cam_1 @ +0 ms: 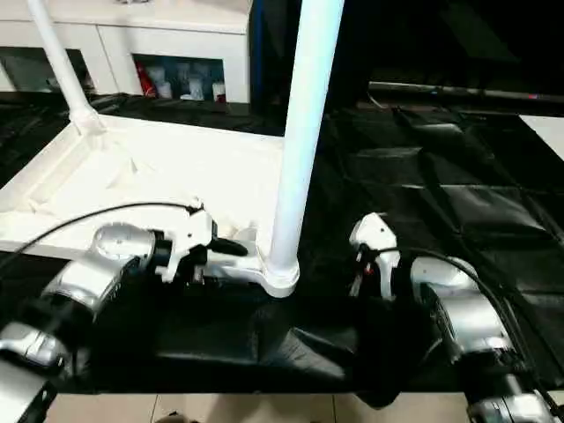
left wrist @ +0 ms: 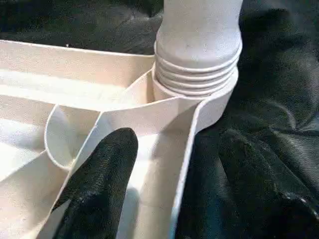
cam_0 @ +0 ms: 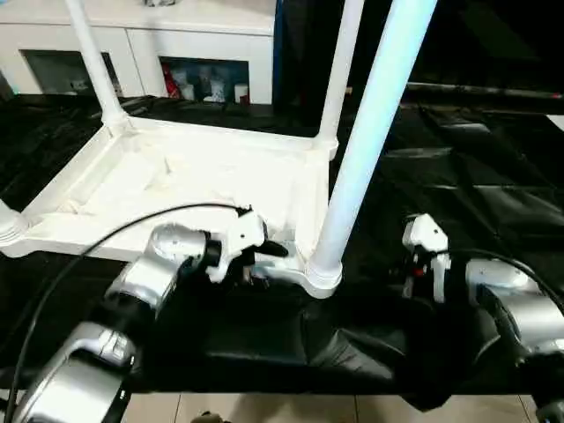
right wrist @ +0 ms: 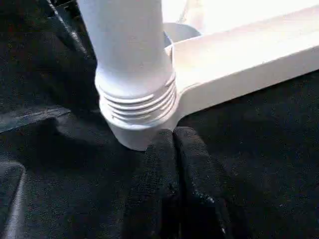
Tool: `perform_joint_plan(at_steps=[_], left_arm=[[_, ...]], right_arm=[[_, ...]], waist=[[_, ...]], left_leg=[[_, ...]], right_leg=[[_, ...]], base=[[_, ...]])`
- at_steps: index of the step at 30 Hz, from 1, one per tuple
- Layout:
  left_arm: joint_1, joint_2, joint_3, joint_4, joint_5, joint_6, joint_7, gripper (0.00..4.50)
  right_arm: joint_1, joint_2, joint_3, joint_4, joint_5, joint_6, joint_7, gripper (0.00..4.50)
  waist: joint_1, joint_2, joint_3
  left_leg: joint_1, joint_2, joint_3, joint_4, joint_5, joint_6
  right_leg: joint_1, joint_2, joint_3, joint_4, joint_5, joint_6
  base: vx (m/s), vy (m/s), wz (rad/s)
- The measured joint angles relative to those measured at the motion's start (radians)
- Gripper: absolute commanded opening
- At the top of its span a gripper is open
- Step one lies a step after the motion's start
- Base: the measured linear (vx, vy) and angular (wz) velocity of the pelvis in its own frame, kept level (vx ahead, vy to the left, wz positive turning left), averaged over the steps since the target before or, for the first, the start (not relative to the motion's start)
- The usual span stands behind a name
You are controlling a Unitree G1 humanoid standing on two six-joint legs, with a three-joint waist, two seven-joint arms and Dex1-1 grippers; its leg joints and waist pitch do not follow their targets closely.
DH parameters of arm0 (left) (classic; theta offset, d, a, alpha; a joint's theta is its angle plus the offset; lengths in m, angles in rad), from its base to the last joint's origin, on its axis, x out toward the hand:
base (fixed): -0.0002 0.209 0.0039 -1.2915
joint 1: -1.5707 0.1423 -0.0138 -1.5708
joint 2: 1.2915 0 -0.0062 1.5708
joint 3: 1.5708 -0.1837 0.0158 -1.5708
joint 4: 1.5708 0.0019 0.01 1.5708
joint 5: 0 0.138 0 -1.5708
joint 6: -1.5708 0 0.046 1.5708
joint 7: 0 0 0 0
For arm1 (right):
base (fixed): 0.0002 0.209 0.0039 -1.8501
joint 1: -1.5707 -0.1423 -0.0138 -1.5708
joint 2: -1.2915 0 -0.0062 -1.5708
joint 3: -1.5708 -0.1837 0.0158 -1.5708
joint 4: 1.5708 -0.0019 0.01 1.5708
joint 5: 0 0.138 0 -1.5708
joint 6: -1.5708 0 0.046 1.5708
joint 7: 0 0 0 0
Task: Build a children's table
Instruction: Rotate table base
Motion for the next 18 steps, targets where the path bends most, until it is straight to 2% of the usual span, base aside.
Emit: perform_joint_plan(at_steps=[11, 18], left_arm=[[-0.064, -0.008, -0.006, 0.133, 0.041, -0.085, -0.054, 1.9], [-0.101, -0.016, -0.017, 0.195, 0.068, -0.129, -0.09, 1.43]], right_arm=[[0.025, -0.028, 0.012, -0.05, 0.018, 0.059, 0.014, 0.0], [0.027, -0.039, 0.023, -0.086, 0.025, 0.083, 0.031, 0.0]], waist=[[0.008, 0.005, -0.001], [0.012, 0.006, -0.002]], left_leg=[[0.0, 0.0, 0.0, 0.0, 0.0, 0.0], [0.0, 0.0, 0.0, 0.0, 0.0, 0.0]], right_leg=[[0.0, 0.0, 0.0, 0.0, 0.0, 0.0], [0.0, 0.0, 0.0, 0.0, 0.0, 0.0]], base=[[0.0, 0.0, 0.0], [0.0, 0.0, 0.0]])
